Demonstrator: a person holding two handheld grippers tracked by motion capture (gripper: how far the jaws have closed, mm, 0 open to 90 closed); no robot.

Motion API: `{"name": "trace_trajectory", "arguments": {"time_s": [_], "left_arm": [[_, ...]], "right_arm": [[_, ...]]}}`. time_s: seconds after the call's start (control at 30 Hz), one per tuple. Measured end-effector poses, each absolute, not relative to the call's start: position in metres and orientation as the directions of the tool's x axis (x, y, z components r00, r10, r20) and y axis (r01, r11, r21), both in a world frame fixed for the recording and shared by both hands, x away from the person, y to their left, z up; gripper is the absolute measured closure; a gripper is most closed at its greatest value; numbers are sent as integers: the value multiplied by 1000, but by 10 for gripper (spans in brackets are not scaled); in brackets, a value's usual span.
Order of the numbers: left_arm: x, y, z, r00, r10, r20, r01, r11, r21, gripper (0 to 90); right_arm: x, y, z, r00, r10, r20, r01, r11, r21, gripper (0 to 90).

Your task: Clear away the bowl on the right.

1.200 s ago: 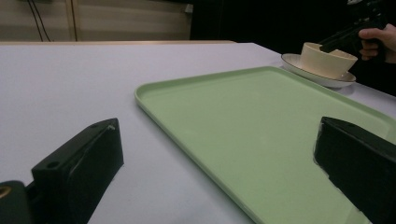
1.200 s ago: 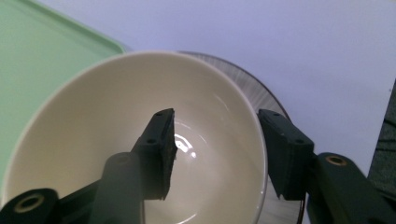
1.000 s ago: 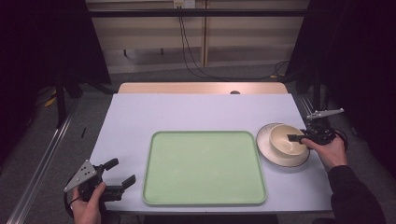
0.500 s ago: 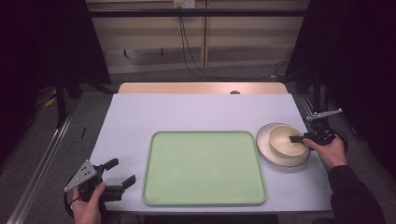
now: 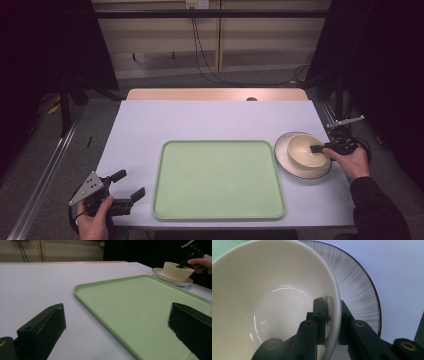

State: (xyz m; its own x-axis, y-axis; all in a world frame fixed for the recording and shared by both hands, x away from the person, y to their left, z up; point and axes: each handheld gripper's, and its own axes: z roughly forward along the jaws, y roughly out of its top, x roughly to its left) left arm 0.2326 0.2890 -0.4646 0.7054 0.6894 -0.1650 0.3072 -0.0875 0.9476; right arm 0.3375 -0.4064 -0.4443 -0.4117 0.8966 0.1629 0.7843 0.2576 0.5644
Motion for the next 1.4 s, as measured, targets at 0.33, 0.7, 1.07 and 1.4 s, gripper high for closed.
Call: {"name": "trace_trajectory", "arguments": {"time_s": [0.33,0.7,1.07,1.4], "left_arm": [[232,288,-465,707,687,-166,308,-87,947,14],[232,288,-464,706,688,-167,308,-86,948,14],[232,288,-465,704,688,-175,309,-75,948,14],[232,288,-465,704,688,-176,309,-74,948,14]], "right_arm": [[338,-406,-443,-399,894,205,795,226,562,836],[337,-408,-442,-378,895,238,803,189,566,837],[337,-407,-440,-378,885,273,808,172,563,833],[335,-410,-439,-365,886,286,806,147,573,831]]}}
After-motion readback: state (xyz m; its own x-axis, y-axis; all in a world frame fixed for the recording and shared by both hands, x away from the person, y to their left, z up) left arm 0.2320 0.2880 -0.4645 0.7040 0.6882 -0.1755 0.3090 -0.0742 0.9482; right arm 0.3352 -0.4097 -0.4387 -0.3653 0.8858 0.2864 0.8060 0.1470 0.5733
